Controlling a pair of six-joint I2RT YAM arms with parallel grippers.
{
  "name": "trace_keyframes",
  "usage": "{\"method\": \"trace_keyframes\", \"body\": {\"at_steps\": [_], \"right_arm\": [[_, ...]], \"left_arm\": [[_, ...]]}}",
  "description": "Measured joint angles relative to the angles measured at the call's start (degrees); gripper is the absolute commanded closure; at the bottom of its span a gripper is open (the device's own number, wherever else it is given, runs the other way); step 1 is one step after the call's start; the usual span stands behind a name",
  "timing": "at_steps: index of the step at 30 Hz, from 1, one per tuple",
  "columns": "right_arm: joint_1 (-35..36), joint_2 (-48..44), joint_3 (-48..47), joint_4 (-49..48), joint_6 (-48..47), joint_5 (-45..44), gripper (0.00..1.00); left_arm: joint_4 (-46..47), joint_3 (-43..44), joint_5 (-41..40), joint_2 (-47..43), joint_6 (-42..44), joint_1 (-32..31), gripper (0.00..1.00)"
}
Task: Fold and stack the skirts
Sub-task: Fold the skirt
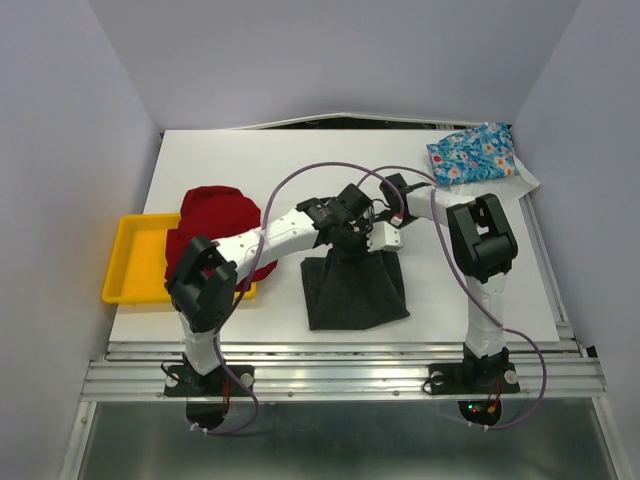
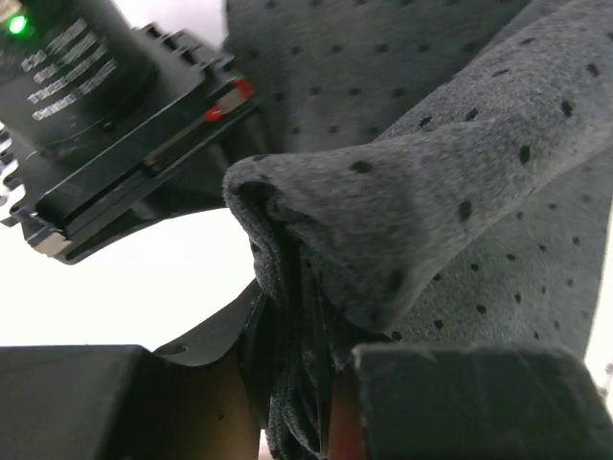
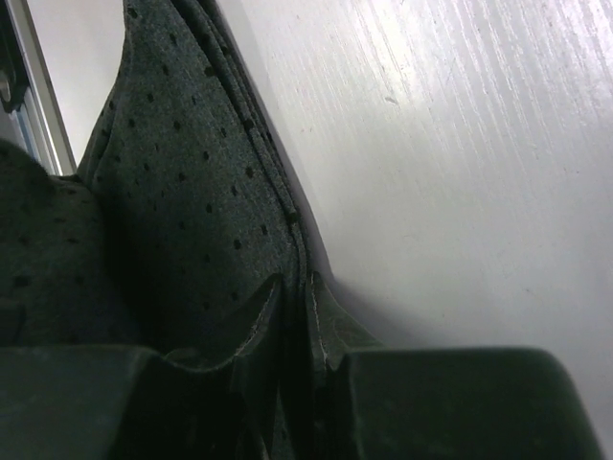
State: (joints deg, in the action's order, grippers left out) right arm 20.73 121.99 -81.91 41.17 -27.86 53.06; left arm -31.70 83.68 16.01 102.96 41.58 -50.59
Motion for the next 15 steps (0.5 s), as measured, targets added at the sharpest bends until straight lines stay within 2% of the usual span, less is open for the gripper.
{"method": "trace_keyframes", "body": {"at_steps": [3, 6, 9, 10, 12, 14, 15], "right_arm": [[0.0, 0.0, 0.0, 0.4, -0.5, 0.1, 0.80], [0.0, 0.0, 0.0, 0.9, -0.9, 0.3, 0.80], [0.0, 0.3, -0.4, 1.6, -0.9, 0.4, 0.77], [0.0, 0.4, -0.5, 1.8, -0.9, 0.4, 0.76], [0.0, 0.6, -1.0, 2.2, -0.8, 0.4, 0.69], [0.0, 0.9, -1.8, 2.8, -0.7, 0.4, 0.66], [0.0, 1.1, -2.4, 3.2, -0.5, 0.2, 0.62]], "left_arm": [[1.4, 0.0, -0.5, 1.5, 0.3, 1.3, 0.96], [3.3, 0.0, -1.3, 2.4, 0.8, 1.9, 0.88], [6.3, -0.8, -2.4, 2.7, 1.4, 2.0, 0.74], [7.5, -1.4, -2.8, 2.7, 1.7, 1.9, 0.66], [9.1, -2.3, -3.2, 2.7, 2.2, 1.9, 0.56], [9.7, -2.8, -3.5, 2.7, 3.0, 2.0, 0.35], [9.9, -3.1, -3.7, 2.7, 3.8, 2.0, 0.34]]}}
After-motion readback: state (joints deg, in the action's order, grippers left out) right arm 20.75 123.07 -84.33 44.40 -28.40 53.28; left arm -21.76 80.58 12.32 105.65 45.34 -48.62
